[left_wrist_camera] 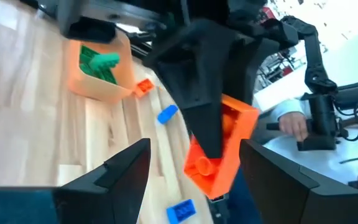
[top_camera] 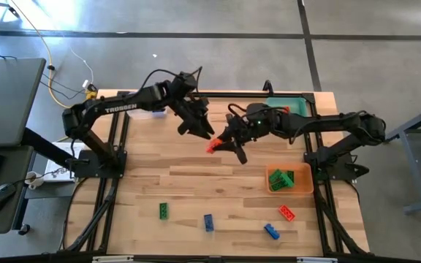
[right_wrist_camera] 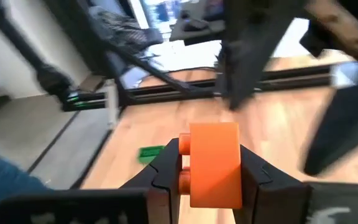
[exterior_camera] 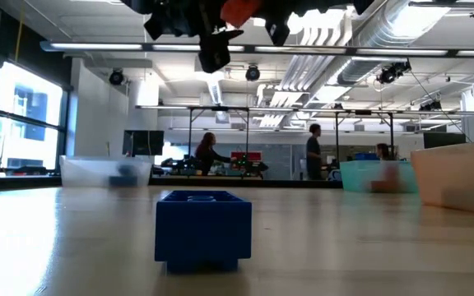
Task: Sort & place blocks by color
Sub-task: Put the orange game piece into the green bin, then put the blue game piece into the transparent bin
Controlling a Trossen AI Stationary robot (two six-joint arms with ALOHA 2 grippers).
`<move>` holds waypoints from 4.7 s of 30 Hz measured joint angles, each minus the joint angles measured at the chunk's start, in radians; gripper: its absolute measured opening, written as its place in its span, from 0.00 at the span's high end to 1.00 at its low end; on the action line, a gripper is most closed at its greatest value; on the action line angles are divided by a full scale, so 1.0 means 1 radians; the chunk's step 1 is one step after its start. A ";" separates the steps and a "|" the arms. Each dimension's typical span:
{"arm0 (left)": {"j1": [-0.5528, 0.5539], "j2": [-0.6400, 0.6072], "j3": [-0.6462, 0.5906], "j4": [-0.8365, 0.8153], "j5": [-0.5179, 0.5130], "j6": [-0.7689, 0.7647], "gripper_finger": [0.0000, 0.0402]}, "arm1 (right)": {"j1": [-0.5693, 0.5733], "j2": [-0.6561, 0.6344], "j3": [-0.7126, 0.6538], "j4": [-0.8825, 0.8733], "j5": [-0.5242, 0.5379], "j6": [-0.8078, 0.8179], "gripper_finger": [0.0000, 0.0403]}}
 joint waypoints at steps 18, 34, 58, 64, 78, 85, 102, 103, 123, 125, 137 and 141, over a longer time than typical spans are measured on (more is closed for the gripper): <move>0.217 0.000 0.000 -0.039 -0.177 0.249 0.42 | -0.093 -0.001 0.000 -0.214 0.311 0.169 0.82; 0.275 0.000 0.000 -0.212 -0.572 0.522 0.42 | -0.152 -0.001 0.000 -0.530 0.662 0.488 0.81; 0.273 -0.103 0.000 -0.221 -0.712 0.510 0.42 | -0.433 -0.001 0.000 -1.101 0.883 0.606 0.81; 0.273 -0.124 0.000 -0.204 -0.761 0.510 0.42 | -0.533 -0.001 -0.011 -1.140 0.901 0.606 0.81; 0.273 -0.124 0.000 -0.198 -0.758 0.478 0.42 | -0.685 -0.001 -0.161 -1.058 0.951 0.600 0.81; 0.273 -0.124 0.000 -0.206 -0.758 0.478 0.42 | -0.732 -0.001 -0.161 -0.996 0.891 0.562 0.80; 0.273 -0.173 -0.001 -0.345 -0.758 0.495 0.42 | -0.730 -0.001 -0.099 -1.069 0.783 0.566 0.53; 0.273 -0.182 -0.001 -0.344 -0.758 0.495 0.42 | -0.724 -0.001 -0.086 -1.083 0.758 0.579 0.53; 0.273 -0.268 -0.001 -0.345 -0.758 0.495 0.42 | -0.157 -0.001 -0.047 -1.179 0.307 1.020 0.52; 0.273 -0.268 -0.001 -0.345 -0.758 0.506 0.42 | -0.086 -0.001 -0.047 -1.175 0.288 1.088 0.52; 0.273 -0.268 -0.001 -0.343 -0.758 0.514 0.42 | 0.254 -0.001 -0.047 -1.056 0.244 1.350 0.52; 0.273 -0.268 -0.001 -0.343 -0.758 0.507 0.42 | 0.343 -0.001 -0.047 -1.011 0.215 1.427 0.52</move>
